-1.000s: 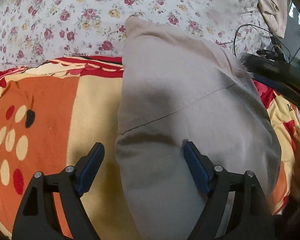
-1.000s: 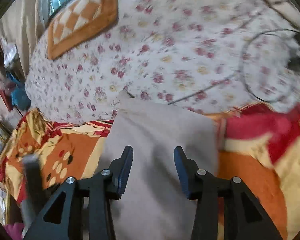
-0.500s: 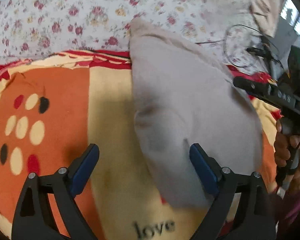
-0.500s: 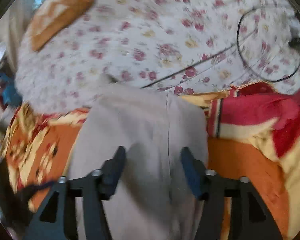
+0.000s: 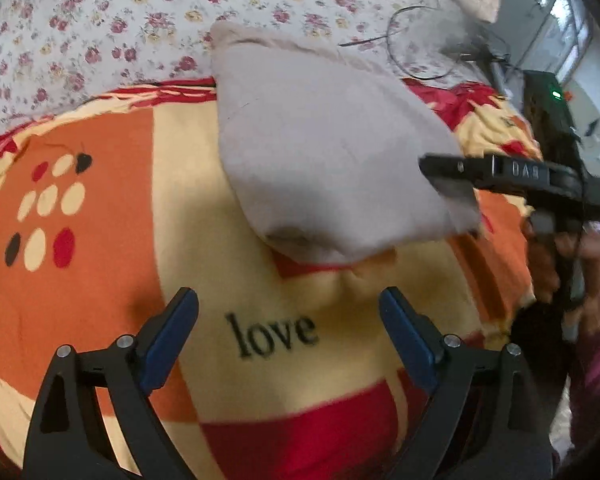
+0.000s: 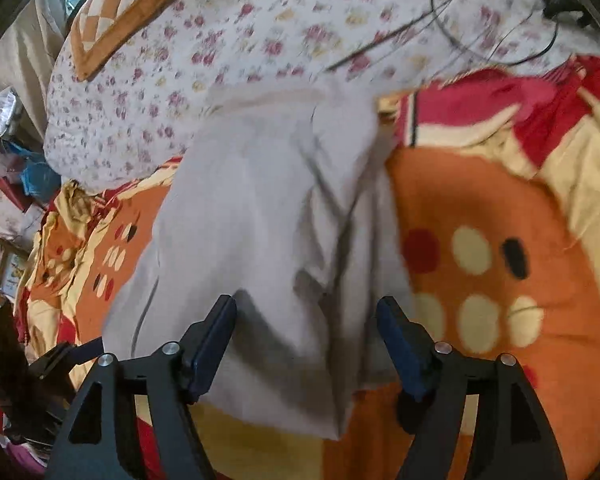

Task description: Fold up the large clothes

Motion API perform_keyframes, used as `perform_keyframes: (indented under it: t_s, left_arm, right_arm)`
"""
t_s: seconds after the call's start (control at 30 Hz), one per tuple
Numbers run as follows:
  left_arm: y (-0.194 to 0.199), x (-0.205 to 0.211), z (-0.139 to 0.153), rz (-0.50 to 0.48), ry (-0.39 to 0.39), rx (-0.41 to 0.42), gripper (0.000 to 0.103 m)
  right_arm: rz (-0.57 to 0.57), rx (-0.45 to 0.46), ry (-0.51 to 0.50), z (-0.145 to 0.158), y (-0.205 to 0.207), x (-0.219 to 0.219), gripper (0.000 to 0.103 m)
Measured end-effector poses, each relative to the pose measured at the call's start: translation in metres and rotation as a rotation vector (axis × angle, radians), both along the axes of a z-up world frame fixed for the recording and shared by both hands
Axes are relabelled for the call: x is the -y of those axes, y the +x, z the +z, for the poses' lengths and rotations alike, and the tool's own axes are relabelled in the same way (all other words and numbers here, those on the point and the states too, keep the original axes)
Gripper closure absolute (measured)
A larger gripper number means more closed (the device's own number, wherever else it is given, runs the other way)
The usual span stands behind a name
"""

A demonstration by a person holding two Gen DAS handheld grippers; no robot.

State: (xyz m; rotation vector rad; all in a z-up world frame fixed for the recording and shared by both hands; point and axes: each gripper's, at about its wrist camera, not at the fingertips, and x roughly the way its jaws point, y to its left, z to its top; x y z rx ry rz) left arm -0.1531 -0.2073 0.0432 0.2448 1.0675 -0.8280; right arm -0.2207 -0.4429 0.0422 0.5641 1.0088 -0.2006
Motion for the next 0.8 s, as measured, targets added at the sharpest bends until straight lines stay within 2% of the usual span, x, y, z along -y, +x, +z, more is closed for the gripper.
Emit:
perform_keyframes:
  t_s: [0.03,0.07,0.13,0.2,0.23,0.27,0.33,0.4,0.47,0.57,0.63,0.67,0.8]
  left_arm:
    - [0.004,0.004,-0.001,0.032,0.005,0.017,0.01]
    - [0.01,0.009,-0.002,0.066,0.005,0.02,0.01]
    - [0.019,0.012,-0.003,0.114,-0.009,0.018,0.01]
    - [0.022,0.014,-0.007,0.137,0.03,0.042,0.01]
    - [0.021,0.015,-0.011,0.128,0.08,0.06,0.01]
    - [0.021,0.013,-0.014,0.121,0.096,0.068,0.01]
    - [0.023,0.003,-0.019,0.134,0.086,0.052,0.01]
    - [0.03,-0.01,-0.024,0.181,0.047,-0.009,0.01]
    - [0.032,-0.017,-0.027,0.193,0.026,-0.056,0.01]
    - [0.026,-0.02,-0.019,0.16,0.043,-0.031,0.01]
    - [0.021,-0.022,-0.01,0.149,0.053,0.006,0.01]
    - [0.02,-0.024,-0.002,0.141,0.046,0.028,0.01]
    - [0.026,-0.021,0.02,0.151,0.009,0.075,0.01]
  right_arm:
    - [0.011,0.006,-0.012,-0.002,0.003,-0.002,0.072]
    - [0.019,0.008,-0.021,-0.002,0.006,-0.005,0.089]
    - [0.031,0.03,-0.066,0.007,0.008,-0.009,0.094]
    - [0.038,0.091,-0.133,0.028,0.002,-0.011,0.095]
    - [0.033,0.114,-0.143,0.036,-0.001,-0.01,0.096]
    - [0.024,0.139,-0.151,0.045,-0.003,-0.007,0.097]
    - [0.009,0.167,-0.178,0.056,-0.007,-0.002,0.098]
    - [0.009,0.15,-0.176,0.05,-0.005,0.0,0.098]
    - [0.017,0.071,-0.194,0.029,0.001,-0.002,0.098]
    - [0.034,-0.044,-0.194,-0.003,0.001,-0.004,0.099]
    - [0.034,-0.051,-0.185,-0.001,-0.003,-0.004,0.096]
    - [0.02,-0.039,-0.175,0.005,-0.007,-0.001,0.087]
    - [-0.043,0.034,-0.158,0.035,-0.017,0.006,0.081]
